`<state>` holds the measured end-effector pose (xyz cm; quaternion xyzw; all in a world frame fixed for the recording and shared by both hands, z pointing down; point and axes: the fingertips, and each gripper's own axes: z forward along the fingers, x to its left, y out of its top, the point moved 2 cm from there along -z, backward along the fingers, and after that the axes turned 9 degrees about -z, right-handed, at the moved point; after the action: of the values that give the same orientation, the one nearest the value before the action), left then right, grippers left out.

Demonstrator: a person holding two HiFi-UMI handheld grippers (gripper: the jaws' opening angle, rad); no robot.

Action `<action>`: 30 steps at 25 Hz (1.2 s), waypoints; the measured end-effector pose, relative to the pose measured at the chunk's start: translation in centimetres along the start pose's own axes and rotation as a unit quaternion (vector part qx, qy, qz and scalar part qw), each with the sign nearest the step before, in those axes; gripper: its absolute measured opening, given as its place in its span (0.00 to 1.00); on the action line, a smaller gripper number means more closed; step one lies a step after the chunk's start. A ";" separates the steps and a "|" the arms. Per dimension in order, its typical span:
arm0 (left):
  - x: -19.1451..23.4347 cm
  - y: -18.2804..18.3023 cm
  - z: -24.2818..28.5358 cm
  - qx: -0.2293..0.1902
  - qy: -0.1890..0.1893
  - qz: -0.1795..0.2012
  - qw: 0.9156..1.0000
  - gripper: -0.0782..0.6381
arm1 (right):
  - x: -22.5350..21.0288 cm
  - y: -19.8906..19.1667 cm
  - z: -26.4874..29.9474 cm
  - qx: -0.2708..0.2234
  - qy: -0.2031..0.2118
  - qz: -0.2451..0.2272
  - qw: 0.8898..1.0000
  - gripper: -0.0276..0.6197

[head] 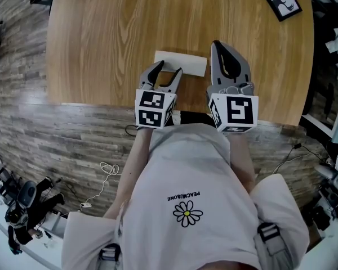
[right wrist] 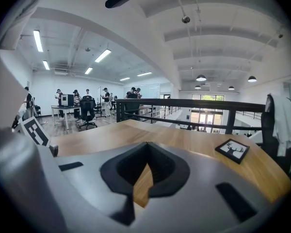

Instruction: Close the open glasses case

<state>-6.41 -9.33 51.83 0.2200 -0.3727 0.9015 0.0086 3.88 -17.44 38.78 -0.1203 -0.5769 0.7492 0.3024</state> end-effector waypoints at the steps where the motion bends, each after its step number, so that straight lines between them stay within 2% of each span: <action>1: 0.0 -0.1 0.1 0.001 0.000 -0.001 1.000 0.43 | -0.1 0.0 0.0 0.000 0.000 0.000 1.000 0.05; 5: 0.1 -0.2 0.3 0.006 -0.001 -0.004 1.000 0.43 | -0.1 0.1 -0.1 -0.002 -0.003 0.000 1.000 0.05; 11: -0.2 1.2 0.3 -0.010 -0.004 0.003 1.000 0.43 | -0.5 0.2 -0.3 -0.003 -0.010 0.000 1.000 0.05; 14: -0.1 3.3 0.0 -0.036 -0.004 0.004 0.999 0.43 | -1.0 0.5 -0.4 -0.007 -0.016 -0.002 1.000 0.05; 19: 0.0 9.2 -1.1 -0.104 -0.001 0.019 0.994 0.43 | -1.9 1.5 -0.6 -0.018 -0.029 -0.007 0.999 0.05; 24: 0.1 15.2 -4.1 -0.187 0.015 0.045 0.981 0.43 | -2.7 2.8 -1.1 -0.032 -0.042 -0.013 0.999 0.05; 27: 0.9 17.9 -6.5 -0.239 0.041 0.052 0.969 0.40 | -3.0 3.2 -1.4 -0.036 -0.051 -0.015 0.998 0.05; 30: 1.5 19.5 -8.7 -0.289 0.062 0.048 0.954 0.34 | -3.3 3.5 -1.8 -0.039 -0.058 -0.016 0.997 0.05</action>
<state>-14.71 -17.77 33.96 0.1333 -0.6261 0.7666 0.0516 6.29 -18.47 34.36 -0.0788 -0.6245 0.7266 0.2754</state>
